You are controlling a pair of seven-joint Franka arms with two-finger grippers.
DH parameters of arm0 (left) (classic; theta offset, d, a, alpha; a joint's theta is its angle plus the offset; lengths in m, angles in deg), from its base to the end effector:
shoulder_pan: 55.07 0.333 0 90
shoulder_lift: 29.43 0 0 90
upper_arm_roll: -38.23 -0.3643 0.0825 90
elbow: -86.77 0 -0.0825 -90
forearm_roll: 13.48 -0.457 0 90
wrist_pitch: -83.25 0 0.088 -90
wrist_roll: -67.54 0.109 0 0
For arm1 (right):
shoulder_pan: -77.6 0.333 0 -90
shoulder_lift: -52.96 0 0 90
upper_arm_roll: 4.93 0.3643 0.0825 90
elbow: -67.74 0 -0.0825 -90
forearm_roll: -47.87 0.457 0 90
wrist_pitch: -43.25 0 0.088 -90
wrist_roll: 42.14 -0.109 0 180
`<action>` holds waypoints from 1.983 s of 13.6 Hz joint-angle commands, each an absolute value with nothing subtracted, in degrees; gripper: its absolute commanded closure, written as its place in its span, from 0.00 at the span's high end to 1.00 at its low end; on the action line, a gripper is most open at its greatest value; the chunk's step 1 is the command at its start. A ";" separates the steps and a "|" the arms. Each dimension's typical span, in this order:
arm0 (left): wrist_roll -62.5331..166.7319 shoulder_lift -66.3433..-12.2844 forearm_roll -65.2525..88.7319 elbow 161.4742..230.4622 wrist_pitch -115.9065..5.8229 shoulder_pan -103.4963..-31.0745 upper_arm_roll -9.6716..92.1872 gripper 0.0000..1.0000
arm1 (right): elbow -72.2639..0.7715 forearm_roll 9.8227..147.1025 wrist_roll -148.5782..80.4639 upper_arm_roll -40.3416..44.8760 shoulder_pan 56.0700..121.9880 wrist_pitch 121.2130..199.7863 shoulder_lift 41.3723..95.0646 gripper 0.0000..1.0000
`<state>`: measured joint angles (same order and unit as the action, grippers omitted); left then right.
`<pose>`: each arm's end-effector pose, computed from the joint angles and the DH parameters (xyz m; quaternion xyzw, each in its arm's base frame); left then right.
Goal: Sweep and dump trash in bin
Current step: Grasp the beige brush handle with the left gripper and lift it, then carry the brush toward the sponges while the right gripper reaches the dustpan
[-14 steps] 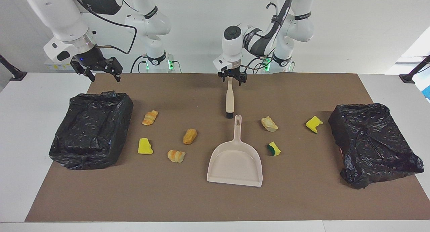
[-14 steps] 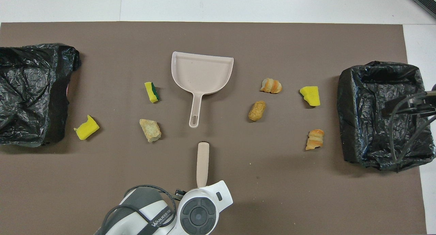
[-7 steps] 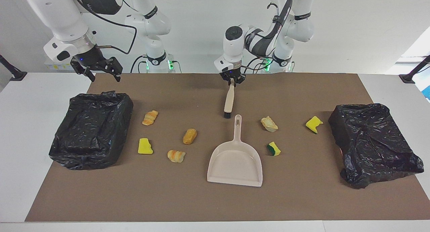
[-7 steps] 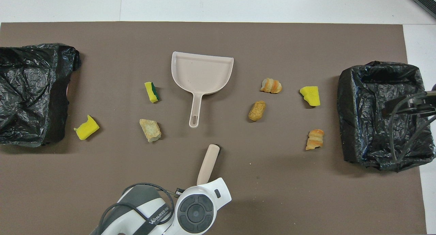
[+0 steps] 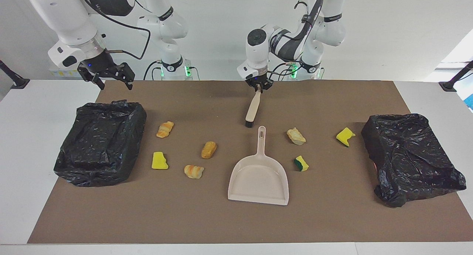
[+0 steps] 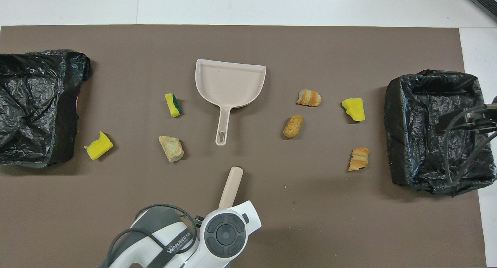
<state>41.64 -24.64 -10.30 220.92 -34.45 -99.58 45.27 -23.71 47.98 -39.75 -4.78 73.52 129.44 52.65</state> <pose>0.3220 -0.4105 0.3520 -0.9733 0.2051 0.0907 0.0496 0.6159 -0.0421 0.6549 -0.9990 0.0134 0.0431 0.0033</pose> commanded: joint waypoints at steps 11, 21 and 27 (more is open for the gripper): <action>42.58 -14.06 -11.11 213.88 -13.37 -87.34 45.00 0.00 | -24.02 49.02 -40.47 -4.85 73.39 129.30 52.00 1.00; 43.11 -15.54 -19.73 211.92 -14.47 -69.68 45.00 0.00 | -24.28 48.05 -40.30 -4.06 73.56 127.38 51.74 1.00; 43.11 -19.13 -25.41 212.80 -18.79 -59.99 45.00 0.00 | -32.72 48.75 -39.85 -3.53 75.75 137.73 48.30 1.00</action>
<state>43.29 -17.58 -22.18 212.11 -17.29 -61.34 44.21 -28.73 47.98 -39.53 -3.77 74.80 133.96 50.27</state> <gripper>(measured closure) 0.736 0.000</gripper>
